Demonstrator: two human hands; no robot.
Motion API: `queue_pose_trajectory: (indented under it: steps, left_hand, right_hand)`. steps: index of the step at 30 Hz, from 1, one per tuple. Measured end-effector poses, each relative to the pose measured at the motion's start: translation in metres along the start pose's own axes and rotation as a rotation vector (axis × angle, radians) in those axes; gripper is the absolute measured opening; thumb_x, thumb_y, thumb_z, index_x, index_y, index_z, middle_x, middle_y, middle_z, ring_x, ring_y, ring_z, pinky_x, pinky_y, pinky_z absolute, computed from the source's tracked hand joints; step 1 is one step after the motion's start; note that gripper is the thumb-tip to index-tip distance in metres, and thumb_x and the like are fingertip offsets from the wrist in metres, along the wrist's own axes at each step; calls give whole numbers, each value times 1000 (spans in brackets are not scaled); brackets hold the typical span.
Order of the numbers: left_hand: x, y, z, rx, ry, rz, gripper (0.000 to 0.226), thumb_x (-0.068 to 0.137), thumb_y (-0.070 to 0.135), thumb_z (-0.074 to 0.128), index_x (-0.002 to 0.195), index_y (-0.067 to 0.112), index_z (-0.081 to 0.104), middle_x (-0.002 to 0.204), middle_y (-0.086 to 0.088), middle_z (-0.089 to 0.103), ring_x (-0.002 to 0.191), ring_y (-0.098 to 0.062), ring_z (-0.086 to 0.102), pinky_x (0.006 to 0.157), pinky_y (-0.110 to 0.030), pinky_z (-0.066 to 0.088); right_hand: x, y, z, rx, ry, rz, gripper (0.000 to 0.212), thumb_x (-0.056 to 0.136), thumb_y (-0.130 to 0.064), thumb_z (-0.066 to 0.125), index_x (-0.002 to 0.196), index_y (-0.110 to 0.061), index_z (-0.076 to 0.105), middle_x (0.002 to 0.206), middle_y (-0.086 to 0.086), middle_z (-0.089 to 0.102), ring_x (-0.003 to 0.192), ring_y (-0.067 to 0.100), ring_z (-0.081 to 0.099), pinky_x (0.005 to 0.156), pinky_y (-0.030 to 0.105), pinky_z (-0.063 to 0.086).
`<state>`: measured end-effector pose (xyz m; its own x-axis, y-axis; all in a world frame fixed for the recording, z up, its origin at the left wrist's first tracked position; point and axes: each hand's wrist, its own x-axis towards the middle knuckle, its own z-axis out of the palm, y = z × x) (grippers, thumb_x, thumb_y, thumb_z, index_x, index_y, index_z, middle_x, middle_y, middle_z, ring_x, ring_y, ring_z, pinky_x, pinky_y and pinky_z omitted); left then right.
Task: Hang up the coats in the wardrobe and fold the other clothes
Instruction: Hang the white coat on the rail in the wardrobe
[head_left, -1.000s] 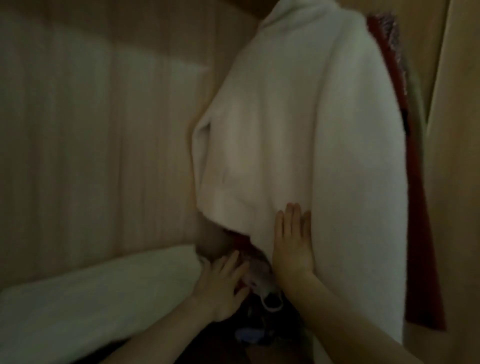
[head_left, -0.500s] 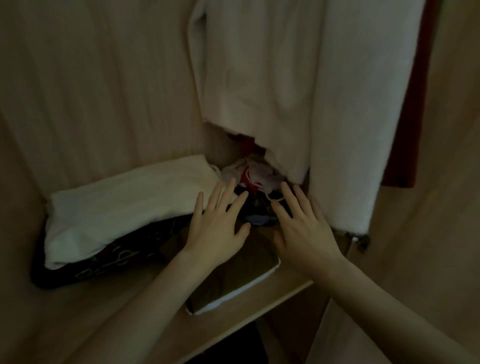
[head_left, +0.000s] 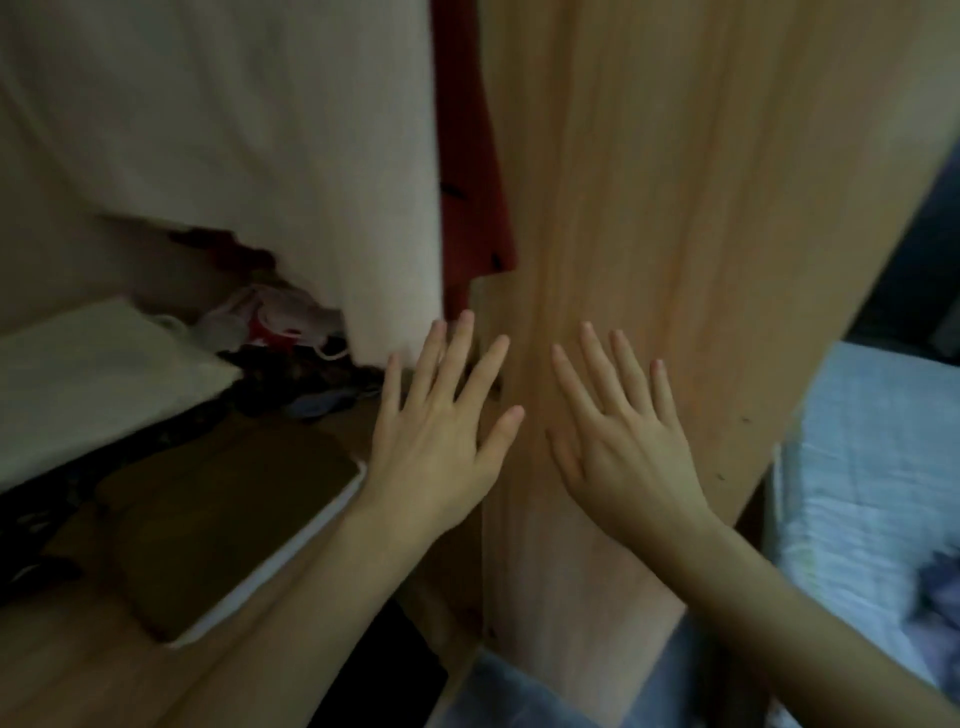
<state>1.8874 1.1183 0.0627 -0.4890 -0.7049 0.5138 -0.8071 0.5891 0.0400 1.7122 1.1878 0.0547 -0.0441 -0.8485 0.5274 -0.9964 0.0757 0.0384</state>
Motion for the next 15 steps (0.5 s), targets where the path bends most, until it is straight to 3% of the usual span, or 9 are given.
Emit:
queue_pose_trajectory:
  steps: [4,9,15]
  left_hand:
    - [15,71,15,-67,-26,117,64,97,62,14,155,37,2,163,5,-9,150,-15,-10,121,-50,1]
    - [20,166,27,-155,-48,247,63,98,61,17,154,39,0,163,6,-12,149,-14,-14,118,-46,-8]
    - [16,272,38,-228,-95,423,63,98,58,21,155,37,4,163,6,-13,149,-14,-14,118,-46,-5]
  right_hand:
    - [-44,67,-13,-79,-30,162,70,93,-43,48,154,-19,22,162,8,9,149,32,7,116,57,17]
    - [-100,136,-38,-134,-52,315,70,93,-44,45,154,-19,21,162,8,9,149,32,6,117,57,15]
    - [-167,201,-71,-131,-73,492,71,90,-51,28,152,-19,25,162,9,12,148,33,11,116,55,15]
